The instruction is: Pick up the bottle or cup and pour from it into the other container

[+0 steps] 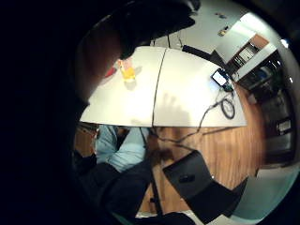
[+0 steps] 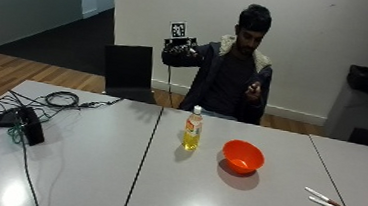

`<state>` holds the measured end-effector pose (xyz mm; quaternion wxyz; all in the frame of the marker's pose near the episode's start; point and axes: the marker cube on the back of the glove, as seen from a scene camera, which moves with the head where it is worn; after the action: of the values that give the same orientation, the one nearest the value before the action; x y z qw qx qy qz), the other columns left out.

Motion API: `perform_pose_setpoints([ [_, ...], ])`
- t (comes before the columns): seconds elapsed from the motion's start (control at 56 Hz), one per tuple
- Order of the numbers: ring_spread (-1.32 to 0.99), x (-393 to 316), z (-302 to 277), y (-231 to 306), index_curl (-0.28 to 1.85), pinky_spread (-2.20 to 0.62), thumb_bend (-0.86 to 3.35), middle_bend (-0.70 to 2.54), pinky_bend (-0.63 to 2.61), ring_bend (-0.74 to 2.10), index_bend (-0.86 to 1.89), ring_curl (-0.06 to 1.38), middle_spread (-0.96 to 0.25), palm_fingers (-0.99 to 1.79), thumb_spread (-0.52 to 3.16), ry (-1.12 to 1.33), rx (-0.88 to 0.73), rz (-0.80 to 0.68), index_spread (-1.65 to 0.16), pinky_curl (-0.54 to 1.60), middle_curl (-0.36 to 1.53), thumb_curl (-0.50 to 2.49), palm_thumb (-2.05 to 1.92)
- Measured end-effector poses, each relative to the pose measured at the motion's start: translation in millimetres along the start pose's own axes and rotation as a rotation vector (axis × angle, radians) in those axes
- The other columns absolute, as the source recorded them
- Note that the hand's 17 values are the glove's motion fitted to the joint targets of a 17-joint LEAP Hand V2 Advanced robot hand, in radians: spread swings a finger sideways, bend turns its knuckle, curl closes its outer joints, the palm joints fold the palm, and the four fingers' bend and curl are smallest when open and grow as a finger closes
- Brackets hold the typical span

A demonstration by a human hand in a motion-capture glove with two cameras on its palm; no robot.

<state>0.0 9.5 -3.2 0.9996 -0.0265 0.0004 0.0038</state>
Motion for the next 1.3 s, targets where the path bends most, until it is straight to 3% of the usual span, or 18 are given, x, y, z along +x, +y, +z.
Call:
perform_pose_setpoints([
  [0.125, 0.14, 5, -9, 21, 0.18, 0.24, 0.06, 0.23, 0.34, 0.17, 0.34, 0.05, 0.03, 0.33, 0.65, -0.006, -0.19, -0.129, -0.32, 0.1, 0.12, 0.13, 0.22],
  [0.232, 0.18, 5, -3, 24, 0.22, 0.3, 0.02, 0.23, 0.34, 0.17, 0.33, 0.07, 0.03, 0.31, 0.77, -0.008, -0.157, -0.152, -0.37, 0.12, 0.16, 0.18, 0.24],
  [0.303, 0.19, 2, 4, 19, 0.24, 0.32, -0.01, 0.22, 0.35, 0.17, 0.31, 0.08, 0.04, 0.31, 0.82, -0.004, -0.121, -0.054, -0.38, 0.13, 0.18, 0.21, 0.25],
  [0.375, 0.2, 3, 14, 3, 0.26, 0.34, -0.02, 0.21, 0.35, 0.17, 0.3, 0.08, 0.04, 0.3, 0.85, -0.017, -0.044, -0.107, -0.39, 0.14, 0.2, 0.23, 0.25],
  [0.428, 0.2, 1, 26, -11, 0.27, 0.35, -0.03, 0.21, 0.35, 0.17, 0.29, 0.09, 0.04, 0.3, 0.86, -0.029, 0.049, -0.063, -0.4, 0.15, 0.22, 0.25, 0.25],
  [0.518, 0.2, 1, 40, -1, 0.27, 0.36, -0.03, 0.2, 0.38, 0.18, 0.22, 0.1, 0.06, 0.26, 0.86, -0.043, -0.112, -0.049, -0.38, 0.16, 0.23, 0.27, 0.26],
  [0.589, 0.22, -6, 66, -17, 0.27, 0.37, -0.03, 0.19, 0.42, 0.18, 0.17, 0.11, 0.09, 0.2, 0.86, -0.083, -0.084, 0.051, -0.36, 0.18, 0.24, 0.29, 0.27],
  [0.821, 0.24, -4, 166, -81, 0.28, 0.38, -0.03, 0.17, 0.51, 0.18, 0.17, 0.12, 0.16, 0.09, 0.84, -0.255, 0.026, -0.188, -0.3, 0.22, 0.25, 0.33, 0.34],
  [0.893, 0.25, -2, 197, -100, 0.29, 0.38, -0.03, 0.18, 0.52, 0.18, 0.18, 0.12, 0.17, 0.07, 0.83, -0.309, 0.069, -0.139, -0.28, 0.23, 0.26, 0.34, 0.36],
  [1.035, 0.26, -5, 239, -140, 0.3, 0.39, -0.03, 0.18, 0.55, 0.19, 0.18, 0.13, 0.19, 0.04, 0.82, -0.435, -0.018, 0.165, -0.25, 0.24, 0.26, 0.35, 0.38],
  [1.16, 0.27, -6, 273, -167, 0.3, 0.39, -0.03, 0.18, 0.56, 0.19, 0.18, 0.14, 0.2, 0.03, 0.81, -0.562, -0.107, 0.209, -0.22, 0.24, 0.27, 0.36, 0.4],
  [1.303, 0.27, -17, 301, -192, 0.31, 0.39, -0.03, 0.18, 0.57, 0.2, 0.18, 0.16, 0.21, 0.03, 0.79, -0.692, -0.092, 0.203, -0.21, 0.25, 0.27, 0.36, 0.42],
])
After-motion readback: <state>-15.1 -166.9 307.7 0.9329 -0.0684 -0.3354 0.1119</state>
